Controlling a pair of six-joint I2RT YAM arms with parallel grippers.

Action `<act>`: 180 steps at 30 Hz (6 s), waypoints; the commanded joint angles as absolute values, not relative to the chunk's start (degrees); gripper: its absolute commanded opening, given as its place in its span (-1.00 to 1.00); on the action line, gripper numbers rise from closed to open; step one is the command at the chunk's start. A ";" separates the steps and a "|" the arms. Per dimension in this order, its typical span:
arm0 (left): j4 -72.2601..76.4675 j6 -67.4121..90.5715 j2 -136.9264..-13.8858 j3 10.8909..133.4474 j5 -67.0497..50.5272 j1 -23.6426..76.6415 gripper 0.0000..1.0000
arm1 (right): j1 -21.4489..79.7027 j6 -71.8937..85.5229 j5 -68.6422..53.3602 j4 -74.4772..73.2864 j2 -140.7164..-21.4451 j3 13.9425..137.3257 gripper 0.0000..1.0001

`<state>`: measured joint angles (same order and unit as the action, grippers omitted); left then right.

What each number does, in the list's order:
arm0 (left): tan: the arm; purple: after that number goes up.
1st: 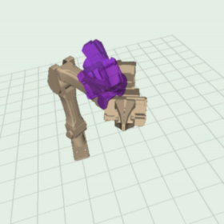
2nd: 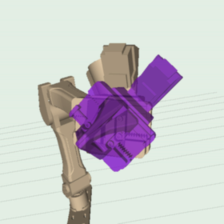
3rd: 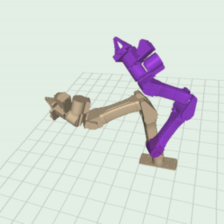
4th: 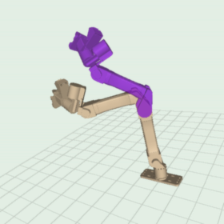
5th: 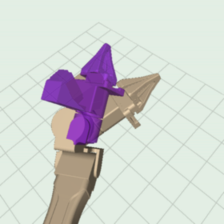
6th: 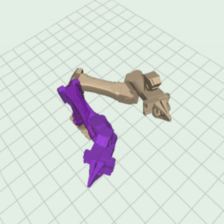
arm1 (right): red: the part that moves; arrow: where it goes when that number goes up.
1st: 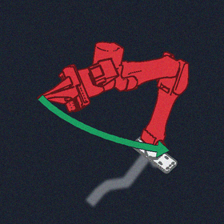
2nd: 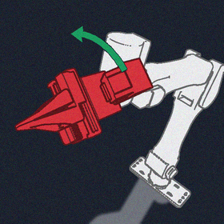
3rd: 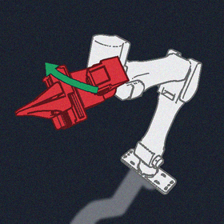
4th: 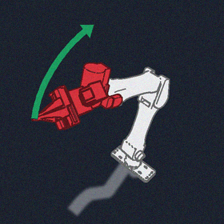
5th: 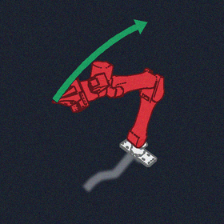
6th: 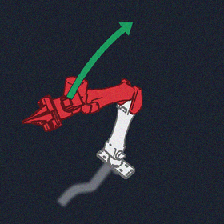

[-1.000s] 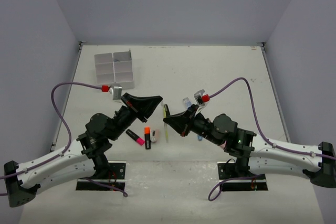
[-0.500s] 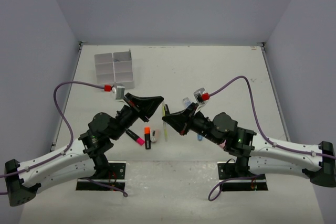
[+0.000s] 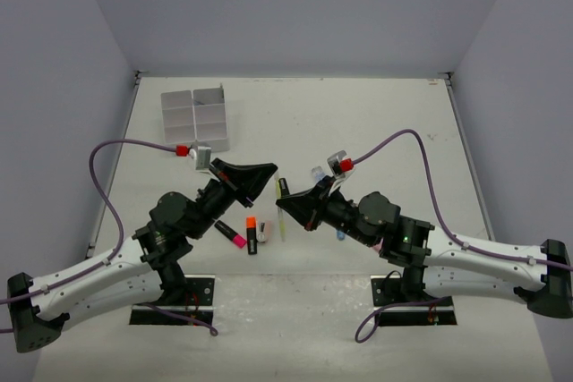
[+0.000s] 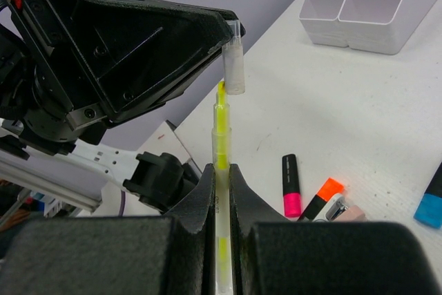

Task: Sort the stationery into containers
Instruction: Close the pen cap on the pen.

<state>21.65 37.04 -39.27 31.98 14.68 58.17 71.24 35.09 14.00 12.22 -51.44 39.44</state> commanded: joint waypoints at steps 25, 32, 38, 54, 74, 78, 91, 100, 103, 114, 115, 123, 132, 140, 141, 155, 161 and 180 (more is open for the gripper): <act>21.89 36.21 -39.02 34.98 17.13 58.18 -1.00 | 71.54 36.83 14.68 12.22 -52.73 39.55 -1.00; 21.88 36.47 -38.94 34.50 16.74 58.18 -1.00 | 71.50 36.56 15.56 11.60 -52.43 40.03 -1.00; 21.88 36.40 -39.11 34.28 17.04 58.10 -1.00 | 71.54 36.13 15.82 11.26 -51.87 40.34 -1.00; 22.41 36.91 -40.08 33.75 15.54 58.18 -1.00 | 71.54 35.33 17.25 9.74 -50.63 41.58 -1.00; 20.85 37.97 -40.91 33.88 14.49 58.18 -1.00 | 71.54 33.30 18.08 9.95 -51.96 45.22 -1.00; 18.36 40.19 -41.44 34.95 13.83 58.18 -1.00 | 71.49 31.26 19.08 11.05 -52.21 46.24 -1.00; 13.35 44.82 -41.09 36.39 13.36 58.18 -1.00 | 71.48 27.35 20.67 10.73 -52.03 53.60 -1.00; 18.75 41.48 -39.49 34.10 11.87 58.18 -1.00 | 71.54 26.77 17.44 13.38 -56.12 55.01 -1.00; 17.05 40.72 -39.91 35.82 11.53 58.18 -0.93 | 71.54 25.35 17.34 16.70 -56.64 52.92 -1.00; 11.18 38.47 -39.82 39.96 13.26 58.18 -0.83 | 71.51 25.66 16.56 16.48 -55.81 50.97 -1.00; 11.20 38.39 -39.84 40.06 12.99 58.18 -0.94 | 71.54 25.64 16.48 16.28 -55.83 51.08 -1.00; 16.92 33.70 -37.19 40.03 4.55 58.18 -1.00 | 71.53 25.68 10.09 13.34 -58.39 50.82 -0.30; 17.23 30.37 -37.93 43.33 2.85 58.18 -1.00 | 71.58 27.76 7.47 16.01 -59.55 49.02 -1.00; 11.25 28.55 -39.16 47.08 8.24 58.16 0.38 | 71.56 25.53 7.41 14.48 -58.51 49.18 -1.00; 11.23 28.43 -38.97 47.37 8.53 58.11 0.35 | 71.62 25.42 7.48 14.45 -58.43 48.96 -1.00; 5.22 27.65 -40.95 51.13 11.78 58.21 -0.44 | 71.63 24.82 5.74 14.71 -57.77 48.89 -1.00; 5.10 28.10 -42.09 50.98 10.99 58.18 -0.66 | 71.55 24.27 6.33 14.06 -57.22 49.47 -1.00; 13.23 40.01 -41.49 36.20 1.06 58.45 -1.00 | 64.77 16.34 11.07 3.51 -64.37 78.21 -1.00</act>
